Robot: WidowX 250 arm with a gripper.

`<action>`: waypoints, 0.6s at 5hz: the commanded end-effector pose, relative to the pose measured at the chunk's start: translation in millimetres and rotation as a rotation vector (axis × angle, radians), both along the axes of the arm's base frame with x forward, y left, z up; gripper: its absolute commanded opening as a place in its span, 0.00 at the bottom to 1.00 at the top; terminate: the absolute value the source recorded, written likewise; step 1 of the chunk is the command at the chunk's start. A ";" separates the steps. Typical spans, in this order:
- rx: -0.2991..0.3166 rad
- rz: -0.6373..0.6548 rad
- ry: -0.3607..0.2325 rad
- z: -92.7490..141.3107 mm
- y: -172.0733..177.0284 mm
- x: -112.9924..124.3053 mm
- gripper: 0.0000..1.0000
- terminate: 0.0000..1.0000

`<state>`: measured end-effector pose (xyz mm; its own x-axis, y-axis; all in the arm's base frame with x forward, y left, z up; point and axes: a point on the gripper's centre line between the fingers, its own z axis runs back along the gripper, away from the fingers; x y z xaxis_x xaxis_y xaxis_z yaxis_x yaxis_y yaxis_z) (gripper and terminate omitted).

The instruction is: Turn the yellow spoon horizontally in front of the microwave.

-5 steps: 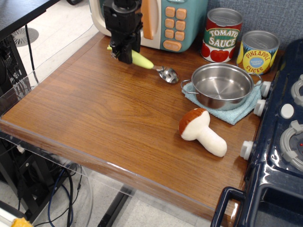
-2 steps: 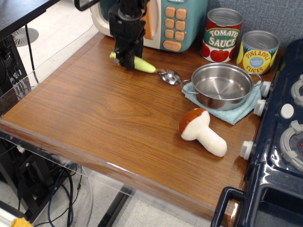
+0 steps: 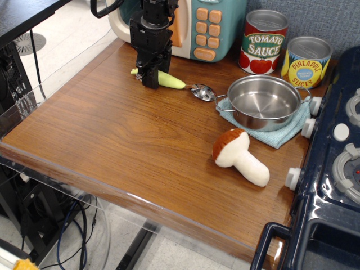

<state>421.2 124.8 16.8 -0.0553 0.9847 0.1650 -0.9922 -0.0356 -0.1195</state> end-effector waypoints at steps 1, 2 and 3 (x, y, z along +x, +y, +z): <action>-0.005 0.000 -0.063 27.4 1.4 3.9 1.00 0.00; -0.011 -0.005 -0.075 42.2 0.7 7.8 1.00 0.00; -0.016 -0.029 -0.123 64.9 -2.2 8.9 1.00 0.00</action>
<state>424.6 115.8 42.0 -0.0321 0.9928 0.1155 -0.9872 -0.0134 -0.1589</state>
